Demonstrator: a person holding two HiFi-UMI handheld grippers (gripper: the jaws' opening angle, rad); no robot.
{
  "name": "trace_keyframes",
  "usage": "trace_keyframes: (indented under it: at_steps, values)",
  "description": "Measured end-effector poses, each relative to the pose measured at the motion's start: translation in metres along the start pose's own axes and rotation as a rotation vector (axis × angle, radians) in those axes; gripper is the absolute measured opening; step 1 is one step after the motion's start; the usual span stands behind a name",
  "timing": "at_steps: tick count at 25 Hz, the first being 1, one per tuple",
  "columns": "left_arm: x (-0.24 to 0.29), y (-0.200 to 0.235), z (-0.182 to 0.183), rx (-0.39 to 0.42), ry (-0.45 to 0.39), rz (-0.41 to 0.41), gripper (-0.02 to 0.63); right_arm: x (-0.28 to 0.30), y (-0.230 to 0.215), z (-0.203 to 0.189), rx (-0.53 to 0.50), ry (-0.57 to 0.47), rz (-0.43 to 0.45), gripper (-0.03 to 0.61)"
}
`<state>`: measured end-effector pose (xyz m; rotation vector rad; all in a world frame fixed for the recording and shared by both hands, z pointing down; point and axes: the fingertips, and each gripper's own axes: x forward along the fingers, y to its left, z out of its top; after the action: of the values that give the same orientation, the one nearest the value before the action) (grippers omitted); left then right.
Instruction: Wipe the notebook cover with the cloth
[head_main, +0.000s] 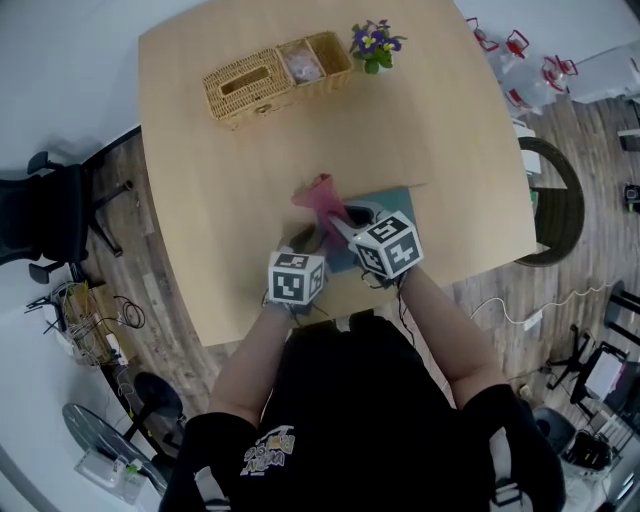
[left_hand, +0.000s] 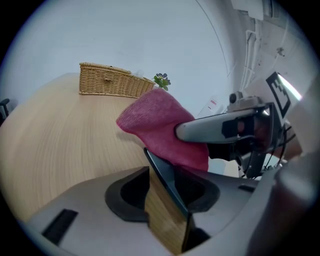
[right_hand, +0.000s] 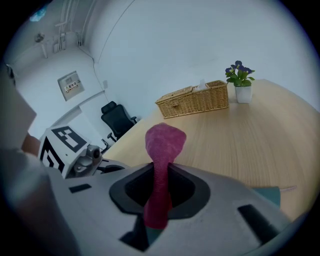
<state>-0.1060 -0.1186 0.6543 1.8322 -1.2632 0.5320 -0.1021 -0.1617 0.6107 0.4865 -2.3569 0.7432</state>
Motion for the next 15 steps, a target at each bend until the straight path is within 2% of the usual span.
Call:
trace_keyframes:
  at_steps: [8, 15]
  values:
    - [0.001, 0.000, -0.002, 0.028, -0.012, 0.022, 0.149, 0.022, 0.002, -0.019, -0.075, 0.119, -0.021, 0.071]
    - [0.001, 0.001, -0.002, 0.032, -0.014, 0.028, 0.147, 0.027, 0.000, -0.024, -0.102, 0.135, -0.061, 0.069]
